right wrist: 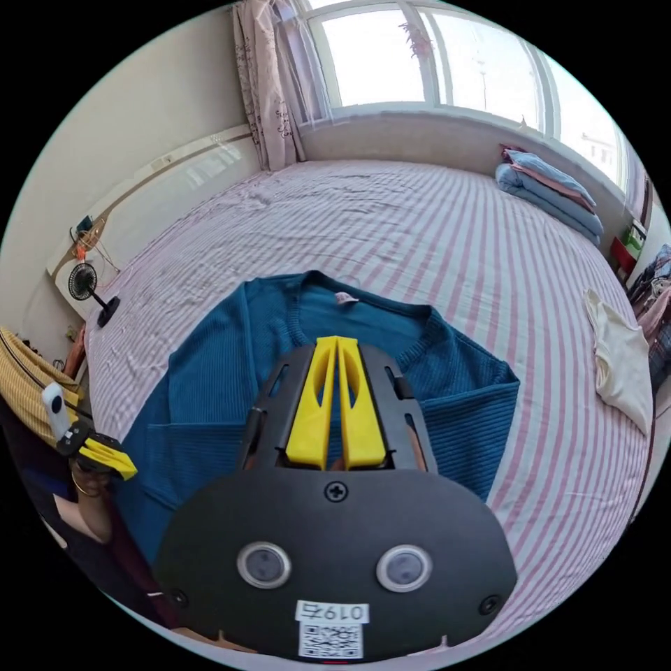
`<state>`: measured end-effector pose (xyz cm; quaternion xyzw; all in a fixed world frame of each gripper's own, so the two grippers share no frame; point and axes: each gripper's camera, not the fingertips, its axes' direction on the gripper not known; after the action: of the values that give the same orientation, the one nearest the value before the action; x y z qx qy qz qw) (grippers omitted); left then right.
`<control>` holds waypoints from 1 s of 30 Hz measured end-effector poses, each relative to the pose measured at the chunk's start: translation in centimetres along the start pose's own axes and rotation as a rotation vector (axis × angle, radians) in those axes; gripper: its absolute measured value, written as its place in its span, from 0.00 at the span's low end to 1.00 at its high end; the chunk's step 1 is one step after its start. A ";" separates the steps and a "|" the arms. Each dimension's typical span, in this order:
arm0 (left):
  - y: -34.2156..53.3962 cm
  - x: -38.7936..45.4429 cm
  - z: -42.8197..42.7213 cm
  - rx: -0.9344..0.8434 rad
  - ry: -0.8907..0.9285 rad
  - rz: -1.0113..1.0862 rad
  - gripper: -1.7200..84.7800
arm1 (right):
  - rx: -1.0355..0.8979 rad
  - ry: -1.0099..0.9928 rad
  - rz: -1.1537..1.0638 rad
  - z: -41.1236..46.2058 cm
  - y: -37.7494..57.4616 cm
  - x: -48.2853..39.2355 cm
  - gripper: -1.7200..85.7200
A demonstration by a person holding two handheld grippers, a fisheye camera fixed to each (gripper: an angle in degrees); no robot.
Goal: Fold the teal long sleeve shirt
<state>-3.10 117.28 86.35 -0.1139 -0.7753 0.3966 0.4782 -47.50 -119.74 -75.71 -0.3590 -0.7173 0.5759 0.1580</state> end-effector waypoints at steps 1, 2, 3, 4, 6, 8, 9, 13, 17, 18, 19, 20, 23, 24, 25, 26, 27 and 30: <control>0.1 -0.3 -0.3 0.009 0.017 -0.010 0.03 | -0.011 -0.010 0.015 0.4 -0.3 -0.1 0.02; 0.1 -0.6 -0.5 0.017 0.032 -0.019 0.03 | -0.016 -0.024 0.025 0.6 -0.4 -0.1 0.02; 0.2 -0.7 -0.6 0.021 0.038 -0.021 0.03 | -0.029 -0.055 0.045 1.1 -0.8 0.0 0.06; 0.2 -0.9 -0.9 0.026 0.046 -0.025 0.03 | -0.054 -0.081 0.064 1.6 -1.2 0.1 0.08; 0.3 -1.0 -1.1 0.032 0.048 -0.029 0.03 | -0.081 -0.083 0.086 2.3 -1.8 0.0 0.08; 0.3 -1.2 -1.4 0.033 0.042 -0.032 0.03 | -0.067 -0.038 0.110 2.3 -2.3 -0.1 0.08; 0.3 -1.3 -1.4 0.033 0.041 -0.033 0.03 | -0.062 -0.018 0.122 2.3 -2.7 -0.1 0.07; 0.4 -1.6 -1.7 0.037 0.051 -0.037 0.03 | -0.137 0.011 0.075 3.5 -4.4 -0.7 0.07; 0.4 -1.7 -1.8 0.034 0.049 -0.034 0.03 | -0.189 0.088 0.015 4.4 -5.3 -2.0 0.05; 0.4 -1.7 -1.8 0.034 0.050 -0.034 0.03 | -0.192 0.095 0.008 4.5 -5.6 -2.3 0.04; 0.4 -1.8 -1.9 0.035 0.053 -0.035 0.03 | -0.194 0.115 0.002 4.5 -5.7 -2.6 0.03; 0.4 -1.9 -1.9 0.035 0.057 -0.036 0.03 | -0.194 0.123 -0.004 4.4 -5.8 -2.7 0.02; 0.4 -2.0 -1.9 0.035 0.062 -0.037 0.03 | -0.163 0.117 -0.001 3.8 -6.1 -2.7 0.01; 0.4 -2.0 -1.9 0.035 0.062 -0.037 0.03 | -0.148 0.084 0.004 3.5 -6.2 -2.6 0.01; 0.4 -2.0 -1.9 0.034 0.061 -0.036 0.03 | -0.138 0.071 0.013 3.4 -6.2 -2.5 0.01; 0.4 -2.1 -1.9 0.033 0.061 -0.036 0.03 | -0.134 0.070 0.013 3.3 -6.2 -2.4 0.01; 0.4 -2.1 -1.9 0.033 0.061 -0.036 0.03 | -0.117 0.085 0.009 3.1 -6.2 -2.5 0.01; 0.3 -2.2 -1.9 0.031 0.064 -0.038 0.03 | -0.015 0.135 0.051 1.5 -5.9 -2.0 0.01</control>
<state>-0.43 117.22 85.12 -0.1045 -0.7553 0.3955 0.5120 -49.00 -122.64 -70.24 -0.4162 -0.6998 0.5491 0.1885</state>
